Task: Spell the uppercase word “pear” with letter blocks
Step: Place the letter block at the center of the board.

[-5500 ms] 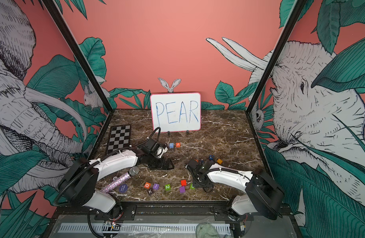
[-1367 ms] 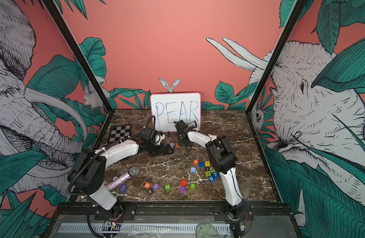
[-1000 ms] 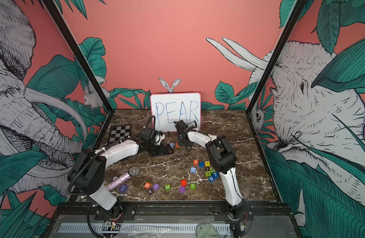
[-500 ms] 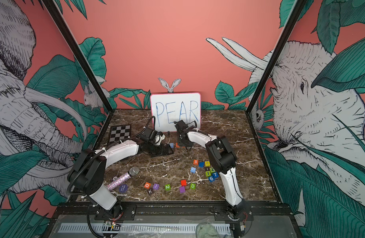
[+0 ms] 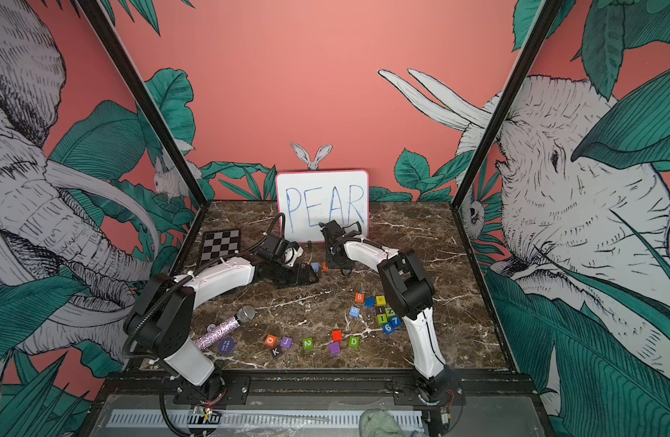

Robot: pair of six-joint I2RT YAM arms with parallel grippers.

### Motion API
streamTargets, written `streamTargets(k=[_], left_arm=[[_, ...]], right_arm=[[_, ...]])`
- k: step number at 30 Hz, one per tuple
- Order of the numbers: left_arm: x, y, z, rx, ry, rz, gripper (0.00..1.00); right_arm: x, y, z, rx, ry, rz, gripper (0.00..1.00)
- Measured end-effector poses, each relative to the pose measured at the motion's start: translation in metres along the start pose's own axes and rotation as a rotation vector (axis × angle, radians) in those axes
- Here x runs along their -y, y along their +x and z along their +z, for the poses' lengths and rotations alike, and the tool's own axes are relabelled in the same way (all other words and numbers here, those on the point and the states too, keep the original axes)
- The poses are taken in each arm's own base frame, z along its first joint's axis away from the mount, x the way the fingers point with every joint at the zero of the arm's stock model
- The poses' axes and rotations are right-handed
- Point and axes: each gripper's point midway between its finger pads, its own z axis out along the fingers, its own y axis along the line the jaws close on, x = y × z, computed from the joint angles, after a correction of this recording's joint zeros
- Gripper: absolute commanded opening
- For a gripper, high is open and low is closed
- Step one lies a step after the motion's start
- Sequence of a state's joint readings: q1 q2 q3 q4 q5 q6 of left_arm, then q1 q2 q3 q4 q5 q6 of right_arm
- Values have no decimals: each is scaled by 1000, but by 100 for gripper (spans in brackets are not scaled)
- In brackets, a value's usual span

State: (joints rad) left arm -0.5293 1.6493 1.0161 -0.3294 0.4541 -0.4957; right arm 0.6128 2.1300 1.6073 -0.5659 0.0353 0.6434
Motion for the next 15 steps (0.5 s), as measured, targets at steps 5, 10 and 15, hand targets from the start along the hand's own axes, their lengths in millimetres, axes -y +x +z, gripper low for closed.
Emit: streamTargets(k=[5, 10, 15], left_arm=[[2, -4, -11, 33, -14, 27, 99], [-8, -16, -31, 127, -123, 119, 99], [-43, -35, -55, 233, -375, 199, 99]], right_arm=[[-6, -11, -37, 63, -52, 9, 42], [9, -12, -90, 201, -75, -7, 49], [54, 1, -128, 374, 10, -59, 55]])
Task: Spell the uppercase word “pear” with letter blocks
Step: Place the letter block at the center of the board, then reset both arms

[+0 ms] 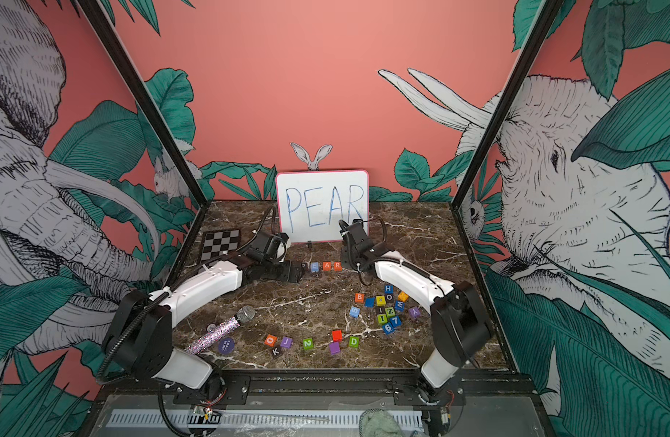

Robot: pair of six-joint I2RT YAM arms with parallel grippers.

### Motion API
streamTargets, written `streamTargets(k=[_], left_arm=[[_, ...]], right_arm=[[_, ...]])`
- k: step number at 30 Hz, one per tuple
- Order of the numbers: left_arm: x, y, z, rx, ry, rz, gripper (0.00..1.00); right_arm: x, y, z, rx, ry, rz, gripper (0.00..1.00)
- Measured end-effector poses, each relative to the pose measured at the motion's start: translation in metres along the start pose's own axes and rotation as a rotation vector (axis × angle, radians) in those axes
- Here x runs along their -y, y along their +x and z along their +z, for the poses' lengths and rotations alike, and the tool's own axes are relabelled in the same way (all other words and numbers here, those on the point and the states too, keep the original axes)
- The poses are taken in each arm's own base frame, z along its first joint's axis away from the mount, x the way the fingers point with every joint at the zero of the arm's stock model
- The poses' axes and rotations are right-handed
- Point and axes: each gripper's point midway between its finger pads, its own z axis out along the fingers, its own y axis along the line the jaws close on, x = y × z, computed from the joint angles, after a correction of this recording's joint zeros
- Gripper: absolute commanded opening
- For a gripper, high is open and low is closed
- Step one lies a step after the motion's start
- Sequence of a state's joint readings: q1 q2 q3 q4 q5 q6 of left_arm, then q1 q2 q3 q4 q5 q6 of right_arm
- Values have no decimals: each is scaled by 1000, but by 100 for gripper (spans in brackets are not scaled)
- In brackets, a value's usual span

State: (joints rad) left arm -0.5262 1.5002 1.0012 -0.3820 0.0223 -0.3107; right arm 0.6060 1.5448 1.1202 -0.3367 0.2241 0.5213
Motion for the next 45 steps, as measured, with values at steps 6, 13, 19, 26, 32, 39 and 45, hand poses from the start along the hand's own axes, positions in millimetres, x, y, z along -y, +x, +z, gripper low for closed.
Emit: streamTargets(k=[6, 13, 19, 26, 32, 39, 45], left_arm=[[-35, -13, -11, 47, -203, 46, 99], [-60, -32, -50, 292, -343, 132, 98], [-86, -22, -50, 358, -451, 251, 98], [-132, -21, -37, 330, -555, 280, 96], [-163, -11, -17, 306, -563, 256, 95], [-172, -15, 1, 339, -523, 262, 93], [-181, -25, 4, 396, -512, 235, 93]], right_arm=[[52, 7, -22, 184, 145, -96, 57], [88, 24, -16, 287, 305, -260, 68], [113, 26, -16, 344, 428, -393, 69], [132, 29, -9, 398, 512, -471, 71], [154, 61, 29, 375, 577, -563, 91], [170, 27, 8, 497, 571, -446, 88], [194, 8, -5, 565, 500, -308, 90]])
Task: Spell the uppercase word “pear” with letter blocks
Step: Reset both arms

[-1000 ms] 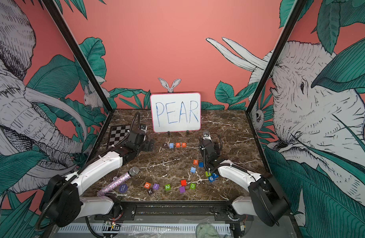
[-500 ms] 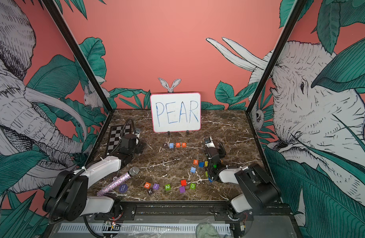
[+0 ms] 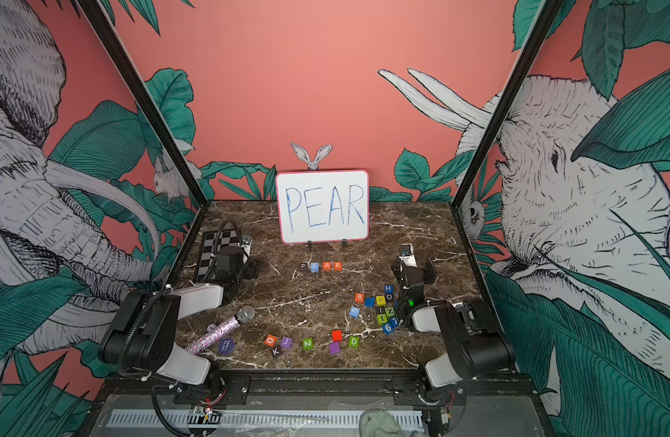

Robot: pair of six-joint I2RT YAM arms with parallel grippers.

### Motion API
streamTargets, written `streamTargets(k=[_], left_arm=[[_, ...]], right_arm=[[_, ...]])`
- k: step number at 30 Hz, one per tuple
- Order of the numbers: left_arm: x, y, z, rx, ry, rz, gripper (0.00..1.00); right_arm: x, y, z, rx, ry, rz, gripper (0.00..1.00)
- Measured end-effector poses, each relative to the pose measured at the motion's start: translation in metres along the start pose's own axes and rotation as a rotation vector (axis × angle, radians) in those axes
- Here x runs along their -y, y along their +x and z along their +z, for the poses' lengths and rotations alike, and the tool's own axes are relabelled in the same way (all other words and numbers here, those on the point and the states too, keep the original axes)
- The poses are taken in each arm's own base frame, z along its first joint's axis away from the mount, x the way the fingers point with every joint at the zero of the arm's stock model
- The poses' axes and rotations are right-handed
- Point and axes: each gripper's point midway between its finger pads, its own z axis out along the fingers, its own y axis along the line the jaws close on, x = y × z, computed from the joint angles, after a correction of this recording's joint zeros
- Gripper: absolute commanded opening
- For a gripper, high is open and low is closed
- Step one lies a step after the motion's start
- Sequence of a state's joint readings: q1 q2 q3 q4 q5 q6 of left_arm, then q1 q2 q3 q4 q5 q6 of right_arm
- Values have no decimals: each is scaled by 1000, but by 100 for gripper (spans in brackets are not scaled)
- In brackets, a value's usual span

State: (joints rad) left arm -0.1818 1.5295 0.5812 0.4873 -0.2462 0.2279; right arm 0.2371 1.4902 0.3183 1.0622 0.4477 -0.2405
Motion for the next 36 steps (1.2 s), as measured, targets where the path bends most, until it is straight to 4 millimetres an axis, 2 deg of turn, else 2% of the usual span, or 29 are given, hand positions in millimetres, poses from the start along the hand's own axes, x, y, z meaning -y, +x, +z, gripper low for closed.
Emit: streamTargets(k=[6, 10, 13, 16, 18, 23, 29, 36], left_arm=[[-7, -4, 2, 41, -4, -47, 93], [-16, 10, 0, 53, -20, -102, 93], [-22, 21, -1, 51, -29, -137, 93], [-22, 22, -4, 77, -30, -152, 92], [-21, 22, -5, 99, -26, -156, 94], [-20, 17, -5, 131, -22, -164, 99], [-22, 14, -5, 145, -28, -175, 99], [-37, 17, -7, 141, -112, -215, 99]], right_arm=[[-6, 16, 4, -43, -81, 54, 91], [1, 28, 12, -62, -100, 111, 93], [-5, 40, 13, -97, -140, 125, 93], [-8, 40, 16, -103, -178, 152, 96], [-7, 39, 20, -113, -191, 172, 99], [0, 34, 30, -120, -213, 228, 99], [-5, 38, 28, -138, -242, 239, 99], [-6, 38, 28, -140, -246, 246, 99]])
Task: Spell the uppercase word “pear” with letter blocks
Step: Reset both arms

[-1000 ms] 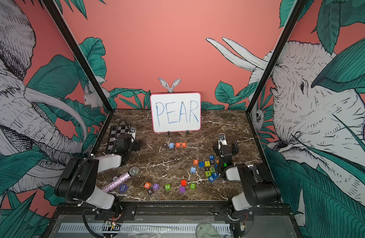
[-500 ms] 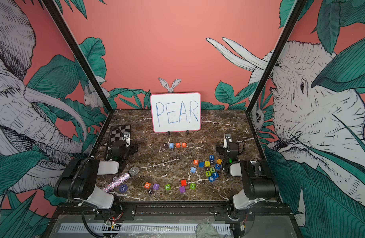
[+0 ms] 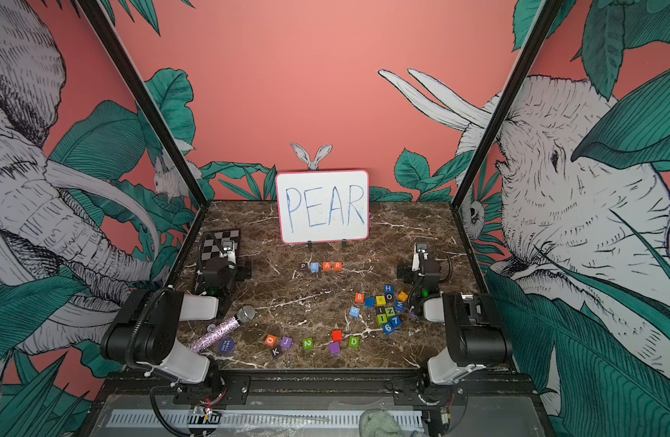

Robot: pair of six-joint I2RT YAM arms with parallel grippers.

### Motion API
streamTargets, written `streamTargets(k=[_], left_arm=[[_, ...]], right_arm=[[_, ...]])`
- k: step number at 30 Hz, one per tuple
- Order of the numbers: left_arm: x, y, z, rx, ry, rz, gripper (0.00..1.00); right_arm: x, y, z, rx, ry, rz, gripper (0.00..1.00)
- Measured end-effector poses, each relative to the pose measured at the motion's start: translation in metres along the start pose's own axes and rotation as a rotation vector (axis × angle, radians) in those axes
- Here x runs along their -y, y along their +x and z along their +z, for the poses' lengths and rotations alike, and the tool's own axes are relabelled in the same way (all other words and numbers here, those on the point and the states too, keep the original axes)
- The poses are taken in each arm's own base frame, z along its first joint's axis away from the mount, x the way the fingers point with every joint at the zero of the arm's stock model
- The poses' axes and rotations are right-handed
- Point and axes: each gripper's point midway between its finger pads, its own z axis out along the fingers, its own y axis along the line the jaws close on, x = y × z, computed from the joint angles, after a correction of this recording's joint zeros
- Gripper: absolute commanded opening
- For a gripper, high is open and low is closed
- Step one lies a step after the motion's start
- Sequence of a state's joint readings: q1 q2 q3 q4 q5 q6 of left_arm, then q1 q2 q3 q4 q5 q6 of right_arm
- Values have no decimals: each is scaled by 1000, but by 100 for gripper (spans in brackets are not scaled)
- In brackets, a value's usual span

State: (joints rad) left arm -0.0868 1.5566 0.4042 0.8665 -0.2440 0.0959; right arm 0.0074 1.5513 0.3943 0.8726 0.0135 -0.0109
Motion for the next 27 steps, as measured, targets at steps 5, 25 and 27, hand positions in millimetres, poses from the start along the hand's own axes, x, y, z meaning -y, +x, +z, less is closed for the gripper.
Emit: streamTargets(k=[5, 25, 27], left_arm=[[-3, 0, 0, -2, -17, -4, 99], [-5, 0, 0, -3, -27, -9, 99], [-5, 0, 0, -3, -27, -10, 99]], right_arm=[[0, 1, 0, -4, -1, 0, 99], [-2, 5, 0, -18, -12, 3, 98], [-2, 4, 0, -18, -12, 3, 99]])
